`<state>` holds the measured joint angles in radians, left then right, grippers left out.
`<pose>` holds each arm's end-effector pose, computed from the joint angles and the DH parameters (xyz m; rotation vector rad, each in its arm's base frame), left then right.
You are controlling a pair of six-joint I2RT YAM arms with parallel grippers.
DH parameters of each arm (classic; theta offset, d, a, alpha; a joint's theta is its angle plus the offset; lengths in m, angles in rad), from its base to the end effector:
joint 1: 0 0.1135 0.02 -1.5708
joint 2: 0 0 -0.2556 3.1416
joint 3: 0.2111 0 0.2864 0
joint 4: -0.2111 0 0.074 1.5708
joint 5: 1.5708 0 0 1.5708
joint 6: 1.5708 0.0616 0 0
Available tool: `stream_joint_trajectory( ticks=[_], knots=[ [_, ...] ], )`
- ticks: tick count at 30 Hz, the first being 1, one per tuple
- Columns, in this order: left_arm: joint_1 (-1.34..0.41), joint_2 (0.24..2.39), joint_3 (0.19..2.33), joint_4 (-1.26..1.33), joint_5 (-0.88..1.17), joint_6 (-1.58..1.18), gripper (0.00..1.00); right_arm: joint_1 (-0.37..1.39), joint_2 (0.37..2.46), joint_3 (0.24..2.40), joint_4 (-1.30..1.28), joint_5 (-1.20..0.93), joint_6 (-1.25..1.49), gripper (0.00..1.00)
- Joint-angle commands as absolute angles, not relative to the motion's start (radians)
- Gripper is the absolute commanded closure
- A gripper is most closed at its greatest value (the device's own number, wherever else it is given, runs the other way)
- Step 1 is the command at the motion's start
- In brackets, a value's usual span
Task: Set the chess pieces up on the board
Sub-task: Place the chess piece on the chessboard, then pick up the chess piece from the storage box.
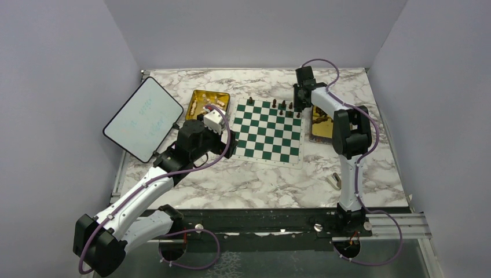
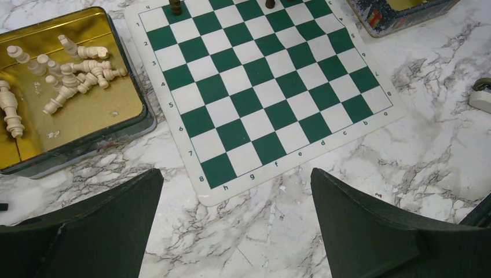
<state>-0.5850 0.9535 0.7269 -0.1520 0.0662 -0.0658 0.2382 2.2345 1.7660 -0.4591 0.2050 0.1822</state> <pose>0.2348 -0.1604 0.2674 0.5514 1.9027 -0.4917 0.5228 0.1140 0.1345 0.0155 2.4725 -0.0768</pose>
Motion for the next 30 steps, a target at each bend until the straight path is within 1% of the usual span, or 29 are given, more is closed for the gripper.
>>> stream_joint_trajectory(
  ticks=[1, 11, 20, 26, 30],
  knots=[
    [-0.592, 0.943, 0.717, -0.127, 0.064, -0.058, 0.01, 0.235, 2.228, 1.803, -0.456, 0.201, 0.183, 0.65],
    [-0.592, 0.944, 0.714, -0.124, 0.065, -0.058, 0.01, 0.235, 2.122, 1.774, -0.45, 0.191, 0.208, 0.62],
    [-0.591, 0.955, 0.713, -0.123, 0.068, -0.061, 0.01, 0.233, 1.992, 1.708, -0.448, 0.219, 0.247, 0.61],
    [-0.592, 0.962, 0.716, -0.124, 0.059, -0.071, 0.01, 0.197, 1.854, 1.554, -0.4, 0.266, 0.362, 0.59],
    [-0.592, 0.968, 0.719, -0.129, 0.054, -0.076, 0.01, 0.152, 1.743, 1.412, -0.327, 0.275, 0.452, 0.61]
  ],
)
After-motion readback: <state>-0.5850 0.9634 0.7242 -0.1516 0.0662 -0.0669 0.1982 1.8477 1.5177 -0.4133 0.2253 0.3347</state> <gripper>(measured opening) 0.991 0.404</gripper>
